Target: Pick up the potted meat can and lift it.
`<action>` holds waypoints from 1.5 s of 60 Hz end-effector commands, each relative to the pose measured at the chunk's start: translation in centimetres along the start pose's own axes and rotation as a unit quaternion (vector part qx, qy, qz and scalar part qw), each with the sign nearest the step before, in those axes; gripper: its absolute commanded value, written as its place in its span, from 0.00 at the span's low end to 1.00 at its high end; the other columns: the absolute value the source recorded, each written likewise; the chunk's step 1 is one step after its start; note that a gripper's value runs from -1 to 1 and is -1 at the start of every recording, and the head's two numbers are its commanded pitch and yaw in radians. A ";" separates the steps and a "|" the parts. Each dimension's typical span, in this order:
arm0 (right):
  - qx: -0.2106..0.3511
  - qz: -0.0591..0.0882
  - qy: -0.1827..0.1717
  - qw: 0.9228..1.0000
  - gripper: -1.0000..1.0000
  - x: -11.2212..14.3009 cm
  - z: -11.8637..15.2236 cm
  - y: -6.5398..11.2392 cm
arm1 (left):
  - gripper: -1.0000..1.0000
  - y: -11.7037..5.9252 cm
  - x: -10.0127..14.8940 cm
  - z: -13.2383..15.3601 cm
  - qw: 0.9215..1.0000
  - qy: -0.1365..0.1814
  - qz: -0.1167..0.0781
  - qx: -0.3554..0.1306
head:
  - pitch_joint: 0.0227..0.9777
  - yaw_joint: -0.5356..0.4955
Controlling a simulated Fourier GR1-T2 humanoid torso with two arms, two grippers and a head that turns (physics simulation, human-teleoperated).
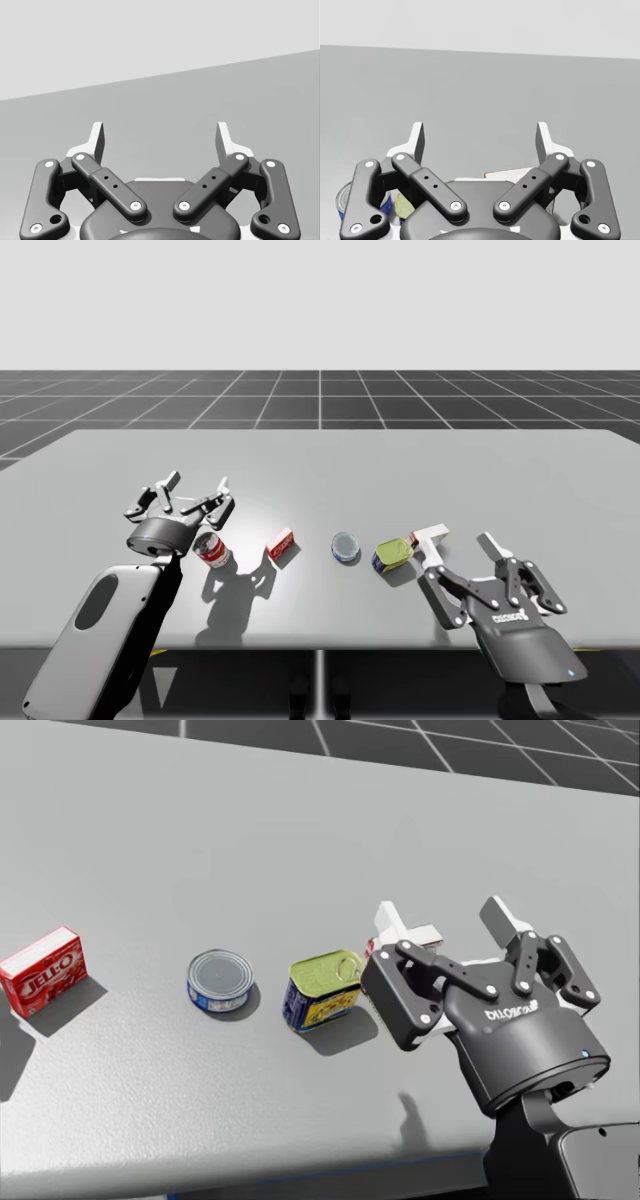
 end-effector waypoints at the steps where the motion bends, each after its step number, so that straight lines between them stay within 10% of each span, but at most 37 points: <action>1: 0.018 0.020 0.020 0.999 0.00 -2.9 2.6 1.4 | 0.00 0.0 -0.1 0.0 1.000 0.001 -0.001 0.001 | 0.86 0.24; 41: 0.040 0.022 0.109 0.993 0.00 -10.2 0.1 4.1 | 0.00 0.0 -0.2 -0.1 1.000 0.003 -0.005 0.009 | 0.86 0.25; 90: 0.017 0.047 0.142 0.989 0.00 -11.0 -5.1 4.2 | 0.00 0.3 -0.2 -0.2 1.000 0.003 -0.003 0.015 | 0.87 0.25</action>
